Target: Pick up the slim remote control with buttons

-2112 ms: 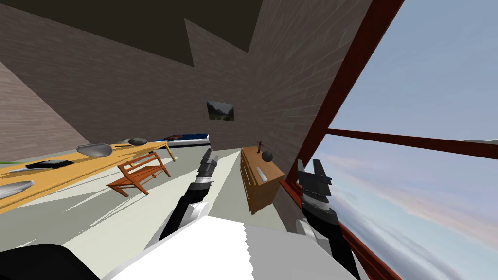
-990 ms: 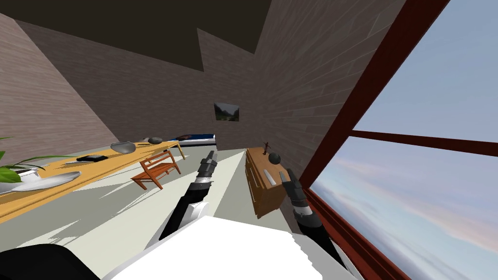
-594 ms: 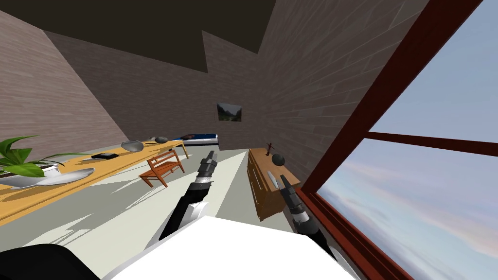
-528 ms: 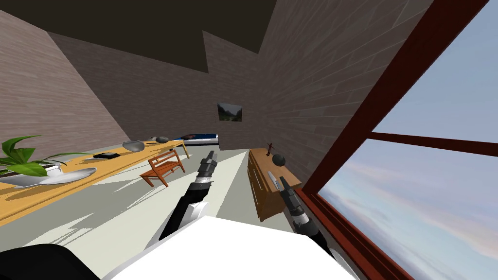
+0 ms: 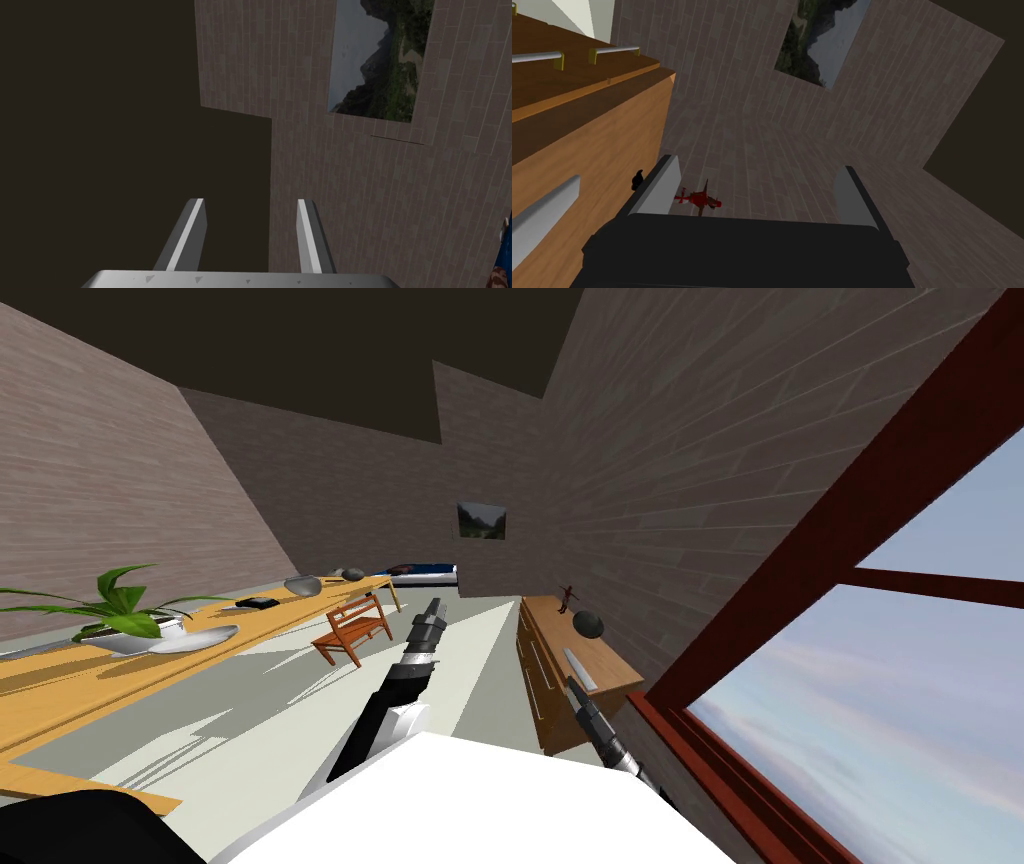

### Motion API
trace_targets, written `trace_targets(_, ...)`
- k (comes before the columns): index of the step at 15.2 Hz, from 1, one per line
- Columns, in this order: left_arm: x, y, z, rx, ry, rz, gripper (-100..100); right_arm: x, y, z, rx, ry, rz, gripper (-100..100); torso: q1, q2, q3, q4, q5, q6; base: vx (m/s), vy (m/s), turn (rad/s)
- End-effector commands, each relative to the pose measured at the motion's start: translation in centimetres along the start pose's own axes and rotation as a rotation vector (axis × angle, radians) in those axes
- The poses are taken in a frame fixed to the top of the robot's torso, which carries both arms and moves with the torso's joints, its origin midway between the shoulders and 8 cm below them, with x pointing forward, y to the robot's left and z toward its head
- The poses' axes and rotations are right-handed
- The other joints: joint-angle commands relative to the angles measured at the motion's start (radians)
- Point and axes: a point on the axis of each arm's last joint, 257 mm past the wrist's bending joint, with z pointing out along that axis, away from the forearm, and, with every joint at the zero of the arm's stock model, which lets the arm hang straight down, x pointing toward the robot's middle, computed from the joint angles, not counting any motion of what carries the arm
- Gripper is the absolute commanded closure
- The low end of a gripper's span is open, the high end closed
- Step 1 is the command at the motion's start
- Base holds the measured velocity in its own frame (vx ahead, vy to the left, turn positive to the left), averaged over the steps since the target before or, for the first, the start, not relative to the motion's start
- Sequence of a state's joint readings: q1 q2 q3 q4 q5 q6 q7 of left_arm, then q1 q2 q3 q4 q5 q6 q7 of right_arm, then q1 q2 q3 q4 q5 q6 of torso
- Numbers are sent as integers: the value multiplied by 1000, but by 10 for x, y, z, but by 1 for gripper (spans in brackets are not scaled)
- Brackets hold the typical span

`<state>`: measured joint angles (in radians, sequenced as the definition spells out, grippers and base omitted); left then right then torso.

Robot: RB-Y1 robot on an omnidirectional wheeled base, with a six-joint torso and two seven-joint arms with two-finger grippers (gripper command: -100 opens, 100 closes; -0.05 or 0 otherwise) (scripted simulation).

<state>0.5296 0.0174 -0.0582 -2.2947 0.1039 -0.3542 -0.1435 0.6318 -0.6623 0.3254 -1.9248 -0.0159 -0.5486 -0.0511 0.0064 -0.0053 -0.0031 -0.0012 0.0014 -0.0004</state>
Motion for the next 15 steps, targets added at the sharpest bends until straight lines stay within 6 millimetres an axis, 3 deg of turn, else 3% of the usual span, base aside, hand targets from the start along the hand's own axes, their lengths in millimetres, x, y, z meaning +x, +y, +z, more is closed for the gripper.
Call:
trace_targets(1, 0, 0, 0, 0, 0, 0, 0, 8, -19, -13, 45, 30, -11, -100, 0, 0, 0, 0, 0, 0, 53, 59, 36)
trace_targets(4, 0, 0, 0, 0, 0, 0, 0, 33, -66, -49, 174, 122, -17, -100, -1, 1, 1, 0, 0, 0, 71, 74, 133)
trace_targets(6, 0, 0, 0, 0, 0, 0, 0, 29, -75, -57, 202, 143, -37, -100, 0, 0, 0, 0, 0, 0, 76, 78, 74)
trace_targets(7, 0, 0, 0, 0, 0, 0, 0, 40, -98, -79, 267, 184, -38, -100, -1, 0, 0, 0, 0, 0, 67, 73, 104)
trace_targets(9, 0, 0, 0, 0, 0, 0, 0, 37, -101, -85, 282, 199, -53, -100, -1, 0, 0, 0, 0, 0, 67, 61, 85)
trace_targets(10, 0, 0, 0, 0, 0, 0, 0, 45, -125, -112, 355, 243, -60, -100, -2, 1, 1, 0, 0, 0, 63, 50, 113)
trace_targets(12, 0, 0, 0, 0, 0, 0, 0, 42, -126, -115, 363, 255, -72, -100, -2, 1, 0, 0, 0, 0, 72, 49, 94)
trace_targets(13, 0, 0, 0, 0, 0, 0, 0, 48, -143, -142, 426, 306, -85, -100, -3, 1, 1, 0, 0, 0, 85, 51, 116)
trace_targets(14, 0, 0, 0, 0, 0, 0, 0, 45, -149, -148, 443, 310, -92, -100, -2, 0, 0, 0, -1, 0, 99, 60, 124)
trace_targets(15, 0, 0, 0, 0, 0, 0, 0, 53, -159, -170, 490, 352, -95, -100, -2, 0, 0, 0, 0, 0, 115, 80, 182)
